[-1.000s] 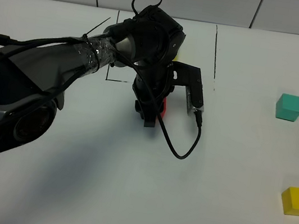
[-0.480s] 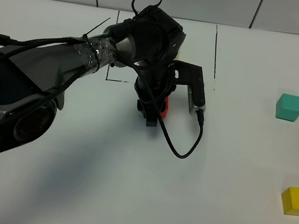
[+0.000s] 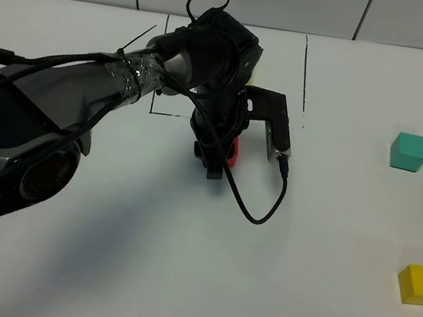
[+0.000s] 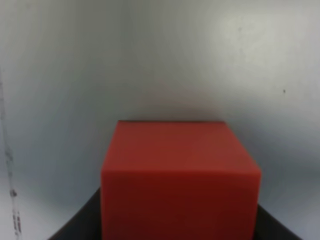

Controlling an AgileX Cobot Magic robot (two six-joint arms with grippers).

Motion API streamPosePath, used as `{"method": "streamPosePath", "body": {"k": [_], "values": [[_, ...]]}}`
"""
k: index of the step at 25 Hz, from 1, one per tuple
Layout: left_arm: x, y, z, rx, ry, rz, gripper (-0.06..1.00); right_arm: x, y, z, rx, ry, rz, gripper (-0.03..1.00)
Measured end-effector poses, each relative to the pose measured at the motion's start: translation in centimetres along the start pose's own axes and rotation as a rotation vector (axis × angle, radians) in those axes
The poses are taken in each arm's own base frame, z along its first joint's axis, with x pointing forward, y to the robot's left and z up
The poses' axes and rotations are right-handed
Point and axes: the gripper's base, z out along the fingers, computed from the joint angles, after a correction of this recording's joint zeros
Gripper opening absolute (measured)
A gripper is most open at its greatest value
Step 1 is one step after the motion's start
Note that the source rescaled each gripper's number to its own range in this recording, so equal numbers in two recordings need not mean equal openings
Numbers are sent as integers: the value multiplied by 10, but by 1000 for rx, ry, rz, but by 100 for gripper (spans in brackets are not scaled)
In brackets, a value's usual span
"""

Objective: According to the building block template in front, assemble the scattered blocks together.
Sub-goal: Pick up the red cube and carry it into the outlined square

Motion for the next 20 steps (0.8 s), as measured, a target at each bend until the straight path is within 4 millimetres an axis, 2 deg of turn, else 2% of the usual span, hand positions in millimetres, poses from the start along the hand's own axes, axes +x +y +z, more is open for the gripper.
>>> {"method": "streamPosePath", "body": {"k": [20], "values": [[-1, 0, 6, 4, 7, 21, 0, 0, 0, 0, 0, 0, 1, 75]]}}
